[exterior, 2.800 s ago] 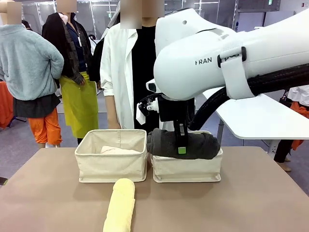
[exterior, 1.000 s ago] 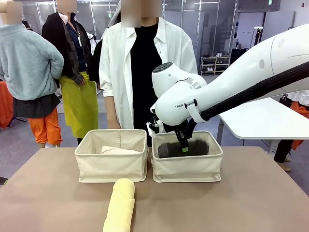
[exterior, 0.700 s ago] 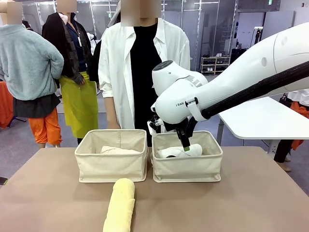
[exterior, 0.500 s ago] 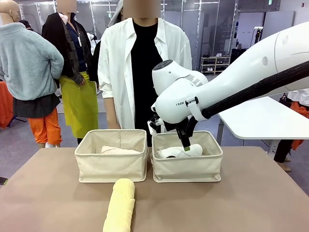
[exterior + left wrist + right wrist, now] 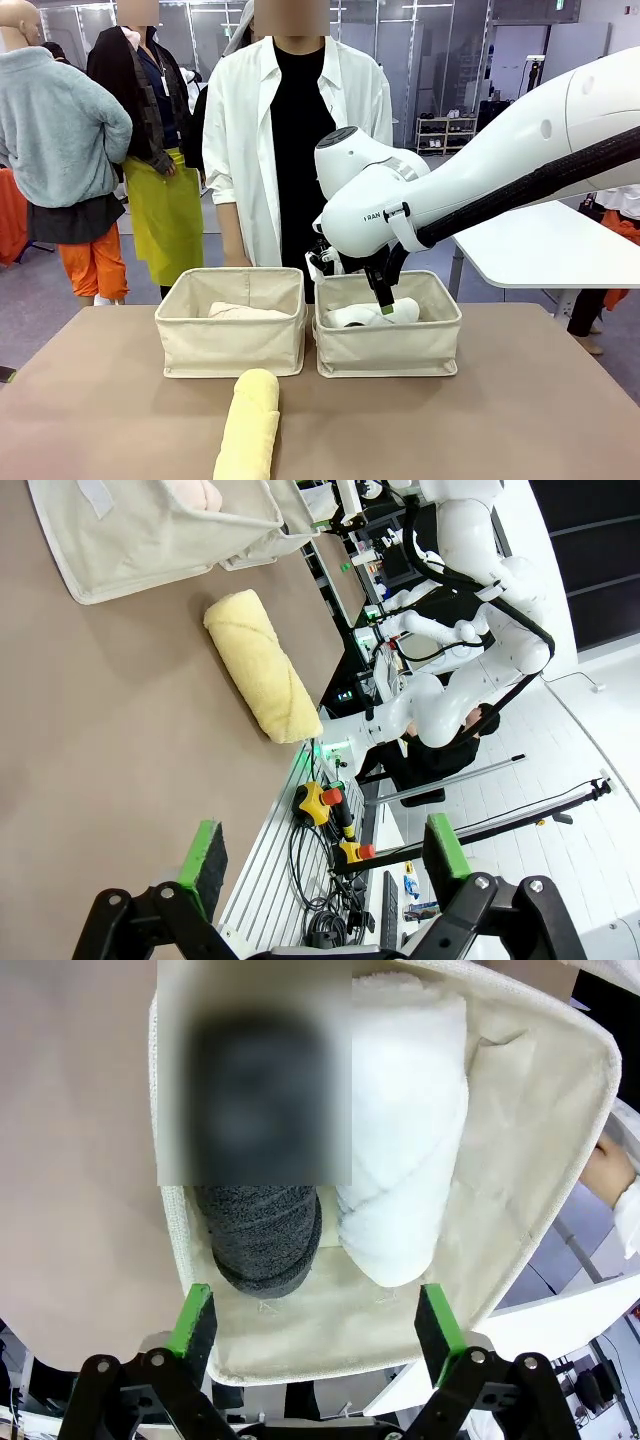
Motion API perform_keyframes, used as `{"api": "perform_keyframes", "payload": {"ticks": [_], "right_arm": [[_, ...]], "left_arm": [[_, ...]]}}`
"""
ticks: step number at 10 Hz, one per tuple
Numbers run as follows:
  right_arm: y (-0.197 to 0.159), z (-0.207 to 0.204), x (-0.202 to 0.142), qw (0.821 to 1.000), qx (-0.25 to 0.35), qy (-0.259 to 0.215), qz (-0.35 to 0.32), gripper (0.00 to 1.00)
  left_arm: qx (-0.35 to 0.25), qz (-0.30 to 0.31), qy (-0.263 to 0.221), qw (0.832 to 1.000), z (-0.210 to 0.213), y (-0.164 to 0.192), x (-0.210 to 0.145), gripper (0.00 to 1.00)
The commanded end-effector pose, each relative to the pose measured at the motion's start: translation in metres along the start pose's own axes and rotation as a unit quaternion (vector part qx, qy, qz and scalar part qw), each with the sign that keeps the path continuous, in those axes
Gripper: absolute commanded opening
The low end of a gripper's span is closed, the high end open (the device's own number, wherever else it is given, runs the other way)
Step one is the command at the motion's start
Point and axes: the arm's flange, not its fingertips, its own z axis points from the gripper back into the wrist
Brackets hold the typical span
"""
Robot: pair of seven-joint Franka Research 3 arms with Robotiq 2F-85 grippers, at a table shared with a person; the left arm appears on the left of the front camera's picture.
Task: Divide the towels into two baskets.
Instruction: Pick up one hotel-folded towel from the bottom of the table and place it in the Fabric basket indicated by the person.
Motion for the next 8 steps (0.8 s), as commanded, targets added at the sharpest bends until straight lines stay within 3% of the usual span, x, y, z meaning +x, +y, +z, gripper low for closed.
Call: {"api": "perform_keyframes", "payload": {"ticks": [1,4,6,8], "right_arm": [[-0.001,0.001,0.001,1.0,-0.004,-0.003,0.004,1.0],[0.0,0.0,0.0,1.0,0.0,0.0,0.0,1.0],[0.018,0.03,-0.066,0.994,0.014,-0.067,-0.089,1.0],[0.051,0.025,-0.131,0.971,0.037,-0.134,-0.196,1.0]], "left_arm": [[-0.007,-0.006,-0.001,1.0,0.002,-0.002,-0.002,1.0],[-0.007,-0.006,-0.001,1.0,0.002,-0.002,-0.002,1.0],[-0.007,-0.006,-0.001,1.0,0.002,-0.002,-0.002,1.0],[-0.007,-0.006,-0.001,1.0,0.002,-0.002,-0.002,1.0]]}}
